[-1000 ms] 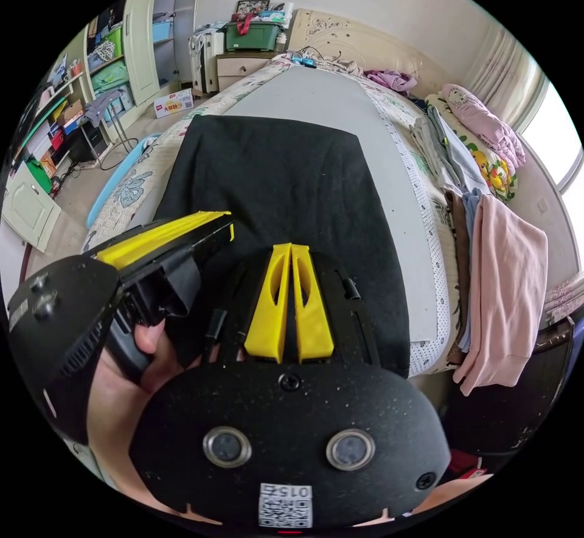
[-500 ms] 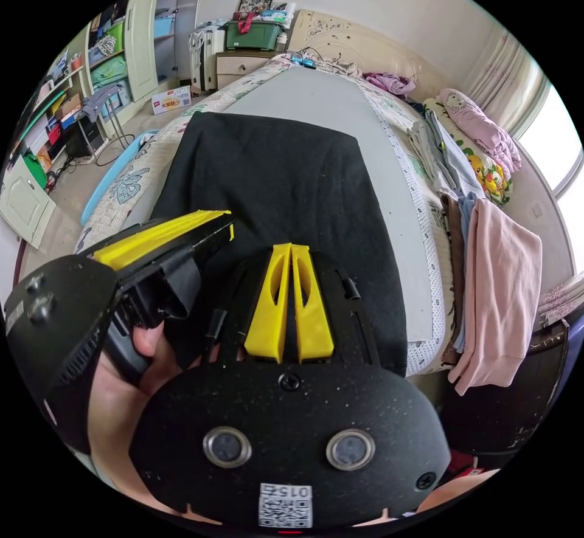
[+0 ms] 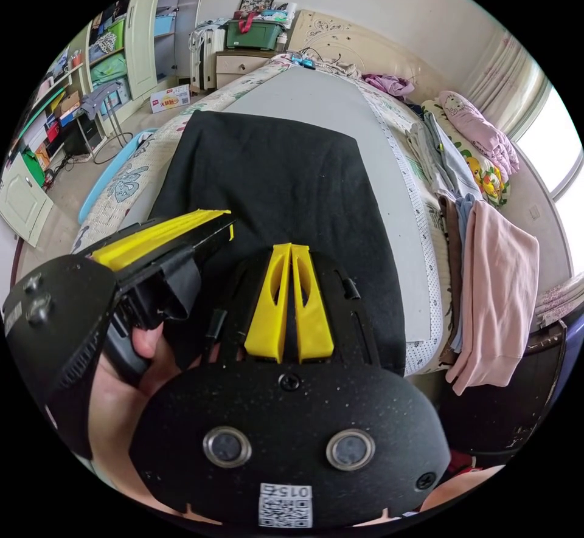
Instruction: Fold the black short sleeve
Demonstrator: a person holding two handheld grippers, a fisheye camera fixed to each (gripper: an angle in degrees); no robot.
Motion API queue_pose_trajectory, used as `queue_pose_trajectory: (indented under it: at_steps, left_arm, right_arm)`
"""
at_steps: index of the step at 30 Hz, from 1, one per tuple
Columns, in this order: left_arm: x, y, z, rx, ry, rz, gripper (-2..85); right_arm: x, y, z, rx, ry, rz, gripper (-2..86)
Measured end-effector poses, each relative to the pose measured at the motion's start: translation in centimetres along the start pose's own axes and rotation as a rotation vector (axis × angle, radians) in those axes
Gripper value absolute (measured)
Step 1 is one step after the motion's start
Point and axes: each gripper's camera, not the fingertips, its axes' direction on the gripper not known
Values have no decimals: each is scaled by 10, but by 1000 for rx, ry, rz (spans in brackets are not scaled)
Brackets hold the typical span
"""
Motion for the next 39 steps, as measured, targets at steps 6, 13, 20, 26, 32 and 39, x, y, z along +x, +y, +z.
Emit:
queue_pose_trajectory:
  at_steps: [6, 13, 20, 26, 32, 39]
  left_arm:
    - [-1, 0, -1, 1, 2, 0, -7]
    - [-2, 0, -2, 2, 4, 1, -7]
    - [-4, 1, -3, 4, 10, -1, -7]
    - [-5, 1, -3, 5, 13, -1, -8]
    - [-8, 1, -4, 7, 26, -5, -8]
    - [-9, 1, -3, 7, 28, -6, -8]
  right_arm:
    - [2, -1, 3, 0, 4, -2, -10]
    - [4, -3, 7, 0, 9, -3, -10]
    - [3, -5, 10, 1, 18, -6, -10]
    - [2, -7, 13, 1, 23, -8, -10]
    - [-1, -9, 15, 2, 35, -12, -10]
    - [-4, -12, 17, 2, 38, -13, -9]
